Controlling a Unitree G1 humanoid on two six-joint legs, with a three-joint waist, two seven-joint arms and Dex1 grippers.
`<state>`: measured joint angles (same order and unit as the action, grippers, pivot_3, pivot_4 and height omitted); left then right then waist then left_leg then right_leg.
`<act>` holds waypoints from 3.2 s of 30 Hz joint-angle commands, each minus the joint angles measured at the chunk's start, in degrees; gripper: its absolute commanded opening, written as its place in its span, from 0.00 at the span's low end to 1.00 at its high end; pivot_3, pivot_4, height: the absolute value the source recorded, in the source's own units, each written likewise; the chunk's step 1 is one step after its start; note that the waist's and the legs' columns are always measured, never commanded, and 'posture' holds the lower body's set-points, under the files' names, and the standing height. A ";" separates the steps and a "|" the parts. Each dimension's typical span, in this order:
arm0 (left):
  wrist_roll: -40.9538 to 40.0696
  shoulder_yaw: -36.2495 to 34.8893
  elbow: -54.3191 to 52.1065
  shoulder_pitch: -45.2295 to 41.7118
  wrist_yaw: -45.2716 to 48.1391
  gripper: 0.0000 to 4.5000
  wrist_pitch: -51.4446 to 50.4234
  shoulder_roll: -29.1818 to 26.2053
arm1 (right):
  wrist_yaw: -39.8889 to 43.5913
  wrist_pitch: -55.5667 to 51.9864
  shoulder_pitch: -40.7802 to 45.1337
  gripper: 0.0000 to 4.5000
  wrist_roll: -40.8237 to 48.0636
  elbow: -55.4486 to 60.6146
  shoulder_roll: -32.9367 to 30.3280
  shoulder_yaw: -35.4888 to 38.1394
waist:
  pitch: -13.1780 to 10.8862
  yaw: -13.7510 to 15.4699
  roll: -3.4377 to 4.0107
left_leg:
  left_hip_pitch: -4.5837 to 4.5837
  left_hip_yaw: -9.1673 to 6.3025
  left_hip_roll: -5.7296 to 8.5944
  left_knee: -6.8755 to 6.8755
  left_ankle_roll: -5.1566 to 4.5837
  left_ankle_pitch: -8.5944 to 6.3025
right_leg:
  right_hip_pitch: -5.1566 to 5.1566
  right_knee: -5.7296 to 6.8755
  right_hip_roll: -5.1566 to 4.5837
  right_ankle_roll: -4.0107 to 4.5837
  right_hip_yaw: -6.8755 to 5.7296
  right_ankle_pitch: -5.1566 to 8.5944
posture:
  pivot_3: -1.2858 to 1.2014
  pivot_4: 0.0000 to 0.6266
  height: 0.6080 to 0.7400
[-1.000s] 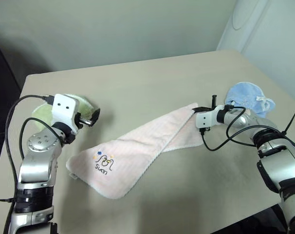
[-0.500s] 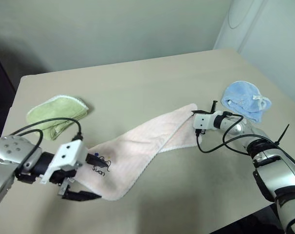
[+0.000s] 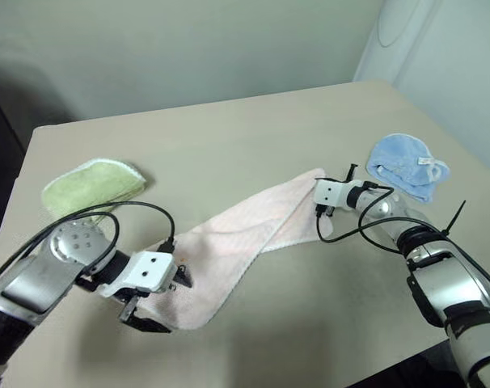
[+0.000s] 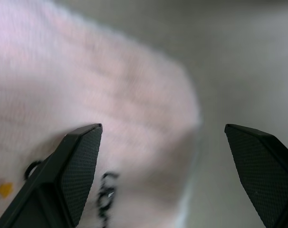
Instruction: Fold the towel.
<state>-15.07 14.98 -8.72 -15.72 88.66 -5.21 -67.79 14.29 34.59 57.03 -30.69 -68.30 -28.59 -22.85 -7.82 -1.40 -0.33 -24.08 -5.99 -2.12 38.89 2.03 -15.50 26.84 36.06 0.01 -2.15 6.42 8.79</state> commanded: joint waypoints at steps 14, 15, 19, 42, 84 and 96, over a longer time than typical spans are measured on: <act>-1.95 5.37 1.69 1.11 3.84 0.96 2.24 -0.37 | -3.79 -0.94 3.00 0.00 0.78 -0.90 0.86 1.23 | 0.17 0.03 0.39 | 0.02 0.07 0.02 -0.08 -0.01 0.00 | -0.01 -0.05 -0.11 -0.02 -0.04 -0.01 | 0.52 0.24 0.99; -1.55 5.49 1.51 1.48 3.84 0.92 2.63 -0.54 | -3.78 -0.90 2.95 0.00 0.79 -0.87 0.91 1.22 | 0.17 0.02 0.40 | 0.02 0.07 0.02 -0.10 -0.01 0.00 | -0.01 -0.05 -0.11 -0.03 -0.04 -0.01 | 0.52 0.24 0.99; -2.23 5.74 0.10 3.08 3.84 0.63 1.64 -0.98 | -3.51 -0.75 2.67 0.00 0.92 -0.73 1.00 1.25 | 0.19 -0.03 0.43 | 0.02 0.08 0.01 -0.12 -0.01 0.00 | 0.00 -0.07 -0.11 -0.02 -0.05 -0.01 | 0.52 0.24 0.99; -5.53 -0.47 0.48 10.13 1.52 0.37 0.56 2.26 | -2.46 0.11 1.31 0.00 0.87 -0.29 0.33 1.01 | 0.70 0.37 1.28 | 0.13 0.13 0.01 -0.36 -0.10 0.05 | -0.02 -0.06 -0.30 0.04 -0.04 0.03 | 0.52 0.24 0.99; -9.40 -6.19 -6.76 2.31 -6.73 0.01 -13.31 12.77 | -0.69 0.42 1.85 0.00 1.69 0.70 -0.31 1.93 | 0.68 0.31 1.26 | 0.08 0.14 0.02 -0.30 -0.13 0.07 | -0.01 -0.09 -0.31 -0.01 -0.05 0.01 | 0.52 0.24 0.99; -24.81 -27.98 9.14 -20.43 -35.51 0.01 -31.78 29.47 | 3.95 -0.28 0.30 0.00 8.57 10.02 -7.92 9.02 | 0.65 0.67 1.28 | 0.11 0.26 0.02 -0.15 -0.09 0.11 | -0.15 -0.21 -0.36 -0.67 -0.07 -0.39 | 0.52 0.24 0.99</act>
<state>-38.30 -10.51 -0.65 -34.13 56.62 -36.11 -39.09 17.84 34.76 56.16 -23.94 -60.81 -35.23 -16.03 -7.17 -0.73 0.95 -23.98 -5.72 -2.10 38.78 1.94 -15.39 26.68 35.85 -0.35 -2.84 6.36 8.39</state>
